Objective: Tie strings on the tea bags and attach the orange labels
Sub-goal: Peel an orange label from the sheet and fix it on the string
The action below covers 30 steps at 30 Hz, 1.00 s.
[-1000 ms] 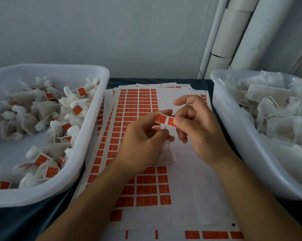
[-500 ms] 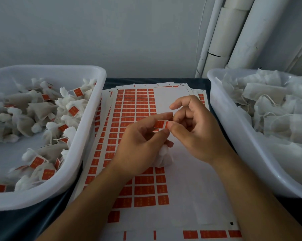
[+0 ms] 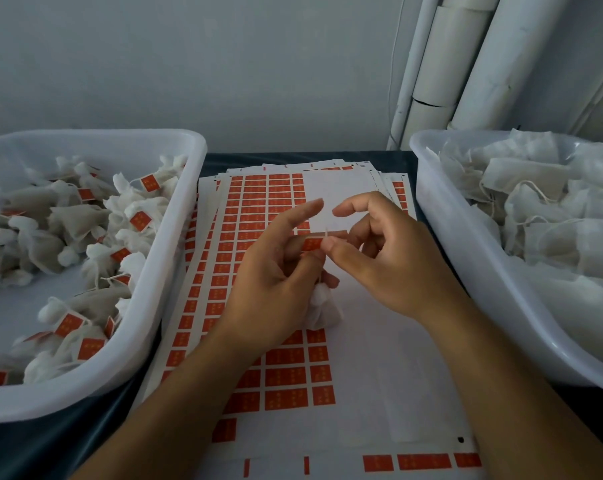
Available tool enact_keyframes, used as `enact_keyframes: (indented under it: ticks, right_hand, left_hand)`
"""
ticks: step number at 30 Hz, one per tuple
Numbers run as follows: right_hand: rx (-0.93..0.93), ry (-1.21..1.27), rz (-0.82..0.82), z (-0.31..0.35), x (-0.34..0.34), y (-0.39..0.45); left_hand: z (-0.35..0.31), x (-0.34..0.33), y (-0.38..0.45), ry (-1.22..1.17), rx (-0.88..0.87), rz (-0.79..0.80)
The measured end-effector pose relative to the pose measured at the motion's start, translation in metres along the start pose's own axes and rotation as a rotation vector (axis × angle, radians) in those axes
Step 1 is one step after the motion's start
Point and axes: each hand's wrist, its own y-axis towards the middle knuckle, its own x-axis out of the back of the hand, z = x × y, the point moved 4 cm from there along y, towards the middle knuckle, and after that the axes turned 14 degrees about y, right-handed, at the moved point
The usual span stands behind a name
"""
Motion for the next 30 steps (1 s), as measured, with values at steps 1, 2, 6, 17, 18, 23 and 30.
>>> enact_keyframes:
  ticks: [1,2,6,17,18,23,30]
  right_hand:
    - [-0.020,-0.002,0.007,-0.001,0.000,0.000]
    - [-0.038,0.004,0.017,-0.002,0.000,0.001]
    - [-0.083,0.121,0.051,-0.004,0.000,0.003]
    - [-0.064,0.080,0.027,0.000,-0.006,0.001]
    - [-0.068,0.068,0.025,0.000,-0.007,0.002]
    - [-0.067,0.116,-0.009,-0.001,-0.007,0.002]
    - [-0.156,0.382,-0.144,-0.005,-0.013,0.000]
  left_hand:
    - [0.000,0.000,0.000,0.001,-0.001,-0.002]
    - [0.000,0.000,0.000,0.000,-0.003,-0.001]
    - [0.000,-0.001,-0.001,-0.023,0.003,0.025]
    - [-0.001,-0.002,0.000,-0.049,0.089,-0.005]
    - [0.000,-0.003,0.000,-0.051,0.103,-0.005]
    - [0.002,-0.005,0.001,0.071,0.140,-0.073]
    - [-0.010,0.002,-0.005,0.296,-0.019,-0.435]
